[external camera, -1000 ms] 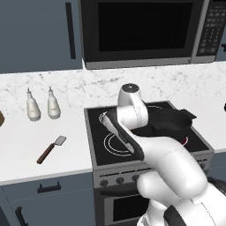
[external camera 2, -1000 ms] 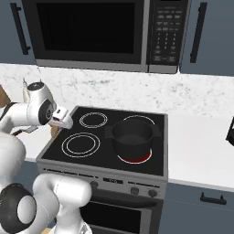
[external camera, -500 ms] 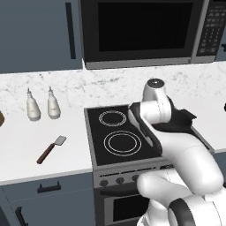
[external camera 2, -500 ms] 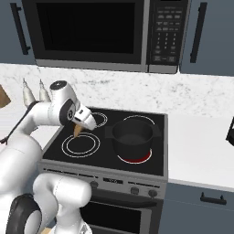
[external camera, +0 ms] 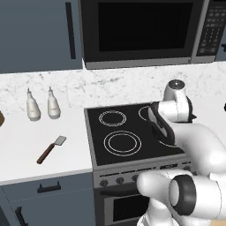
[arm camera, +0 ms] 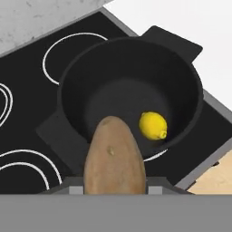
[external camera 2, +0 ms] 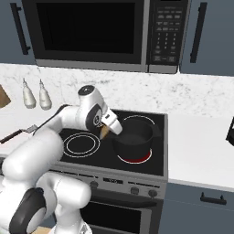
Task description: Put the sweet potato and lemon in the pot. Retrieve the spatula and lightly stir the vegetables in the pot.
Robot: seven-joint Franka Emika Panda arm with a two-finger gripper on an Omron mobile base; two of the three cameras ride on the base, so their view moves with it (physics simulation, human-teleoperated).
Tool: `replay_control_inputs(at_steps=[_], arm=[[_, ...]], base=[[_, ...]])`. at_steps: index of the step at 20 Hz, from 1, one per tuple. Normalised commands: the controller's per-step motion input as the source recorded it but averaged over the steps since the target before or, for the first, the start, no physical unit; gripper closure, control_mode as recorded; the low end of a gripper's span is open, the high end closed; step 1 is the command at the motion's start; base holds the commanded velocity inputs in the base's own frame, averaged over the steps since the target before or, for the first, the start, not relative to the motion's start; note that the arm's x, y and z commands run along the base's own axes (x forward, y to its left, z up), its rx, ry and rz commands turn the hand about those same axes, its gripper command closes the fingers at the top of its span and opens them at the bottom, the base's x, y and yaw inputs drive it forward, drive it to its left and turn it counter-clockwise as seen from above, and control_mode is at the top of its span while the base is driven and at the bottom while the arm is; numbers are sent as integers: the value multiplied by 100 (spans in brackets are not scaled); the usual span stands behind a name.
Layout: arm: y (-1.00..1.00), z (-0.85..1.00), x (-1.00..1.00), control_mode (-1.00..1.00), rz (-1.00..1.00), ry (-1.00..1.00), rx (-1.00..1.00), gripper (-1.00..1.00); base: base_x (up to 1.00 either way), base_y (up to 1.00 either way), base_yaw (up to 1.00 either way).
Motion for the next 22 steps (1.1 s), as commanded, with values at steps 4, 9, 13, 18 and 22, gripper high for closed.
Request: replay_control_inputs(at_steps=[4, 9, 13, 18, 22], arm=[[-97, 0, 77, -100, -6, 0, 8, 100], [-62, -16, 53, -100, -1, 1, 14, 100], [-17, -43, 59, -100, 0, 1, 11, 100], [-1, -46, 59, -100, 0, 1, 2, 100], [0, -46, 26, -100, 0, 0, 0, -100]], base=[[0, 0, 0], [0, 0, 0], [0, 0, 0], [0, 0, 0], [0, 0, 0]])
